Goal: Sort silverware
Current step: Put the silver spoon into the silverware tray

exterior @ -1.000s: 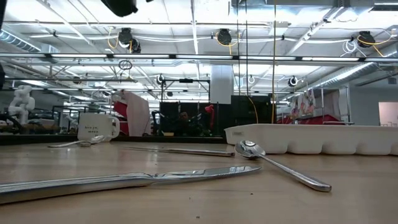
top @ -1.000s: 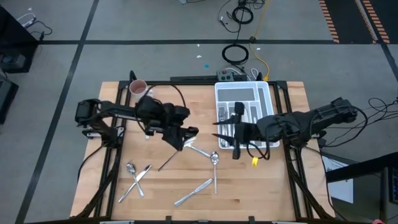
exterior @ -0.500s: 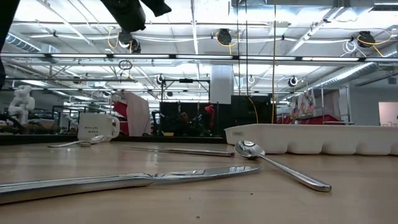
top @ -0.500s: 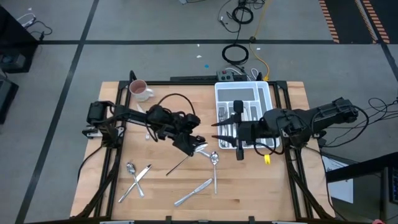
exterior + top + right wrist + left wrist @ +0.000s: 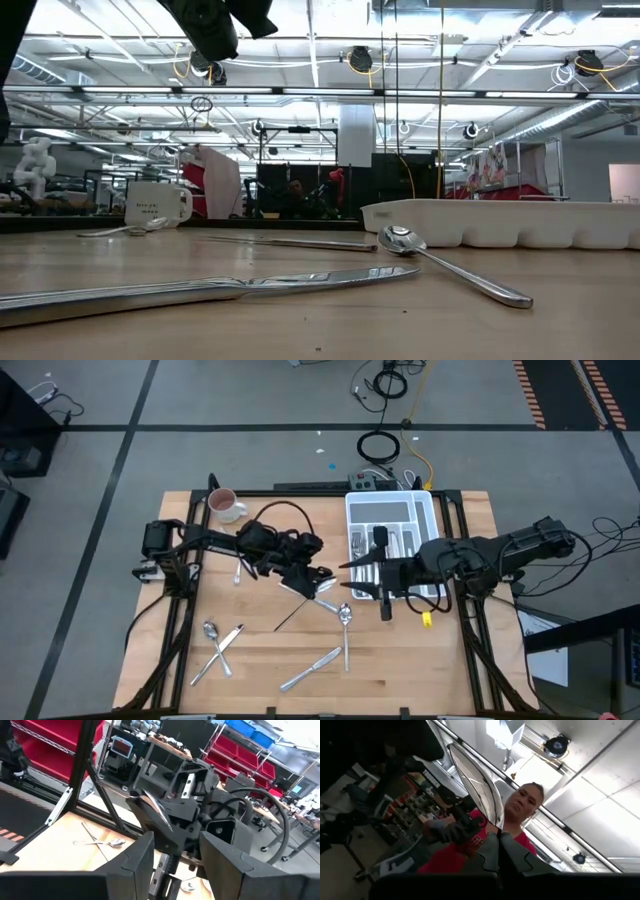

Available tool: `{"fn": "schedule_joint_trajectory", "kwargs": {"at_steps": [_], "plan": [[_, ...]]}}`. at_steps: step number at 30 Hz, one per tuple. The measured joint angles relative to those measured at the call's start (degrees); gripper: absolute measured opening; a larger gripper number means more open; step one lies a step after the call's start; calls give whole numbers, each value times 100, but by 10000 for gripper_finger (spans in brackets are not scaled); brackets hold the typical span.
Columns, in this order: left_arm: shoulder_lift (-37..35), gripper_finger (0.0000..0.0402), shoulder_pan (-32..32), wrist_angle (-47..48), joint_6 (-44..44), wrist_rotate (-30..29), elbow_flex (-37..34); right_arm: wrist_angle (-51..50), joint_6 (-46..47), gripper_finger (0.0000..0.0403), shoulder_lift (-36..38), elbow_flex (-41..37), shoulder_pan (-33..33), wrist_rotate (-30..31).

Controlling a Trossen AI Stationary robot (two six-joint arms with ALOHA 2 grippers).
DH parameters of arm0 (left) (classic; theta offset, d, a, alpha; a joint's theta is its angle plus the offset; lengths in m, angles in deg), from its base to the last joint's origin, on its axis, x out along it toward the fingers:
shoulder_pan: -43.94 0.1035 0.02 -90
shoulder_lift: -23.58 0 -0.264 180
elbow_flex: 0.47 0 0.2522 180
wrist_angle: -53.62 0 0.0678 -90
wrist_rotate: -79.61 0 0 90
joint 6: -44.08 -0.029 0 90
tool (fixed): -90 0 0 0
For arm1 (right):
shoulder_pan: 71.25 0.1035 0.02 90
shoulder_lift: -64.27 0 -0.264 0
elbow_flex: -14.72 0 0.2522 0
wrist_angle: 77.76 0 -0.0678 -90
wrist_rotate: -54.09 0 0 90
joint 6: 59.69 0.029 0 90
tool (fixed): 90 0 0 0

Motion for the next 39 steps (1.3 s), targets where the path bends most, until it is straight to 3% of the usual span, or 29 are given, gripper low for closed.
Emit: {"fn": "schedule_joint_trajectory", "kwargs": {"at_steps": [10,25,35,39], "plan": [[0,0,-37,-7,-2,10,0,90,-187,151,-120,0,-99,-161],[17,0,-30,-5,-4,43,0,612,-361,149,-344,0,-415,-991],[20,0,18,-5,-9,117,0,739,-515,131,-377,0,-426,-1027],[20,0,18,-5,-11,114,0,738,-616,104,-385,0,-451,-1138]]}}
